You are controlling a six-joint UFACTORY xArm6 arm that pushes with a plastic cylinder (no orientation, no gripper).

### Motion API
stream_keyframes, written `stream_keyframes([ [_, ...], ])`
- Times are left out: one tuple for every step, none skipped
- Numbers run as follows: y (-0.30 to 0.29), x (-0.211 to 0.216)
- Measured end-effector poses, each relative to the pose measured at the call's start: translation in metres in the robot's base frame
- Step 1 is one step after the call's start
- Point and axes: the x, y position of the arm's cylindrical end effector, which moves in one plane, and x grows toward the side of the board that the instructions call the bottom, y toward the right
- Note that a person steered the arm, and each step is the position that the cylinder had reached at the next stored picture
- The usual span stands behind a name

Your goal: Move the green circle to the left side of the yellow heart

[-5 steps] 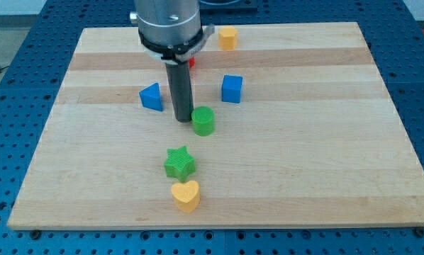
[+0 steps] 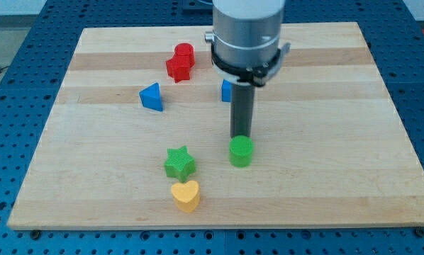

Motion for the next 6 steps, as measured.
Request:
stream_keyframes([
  [0.004, 0.036],
  [0.004, 0.057],
  [0.035, 0.016],
  [0.057, -0.068],
  [0.053, -0.144],
  [0.025, -0.160],
])
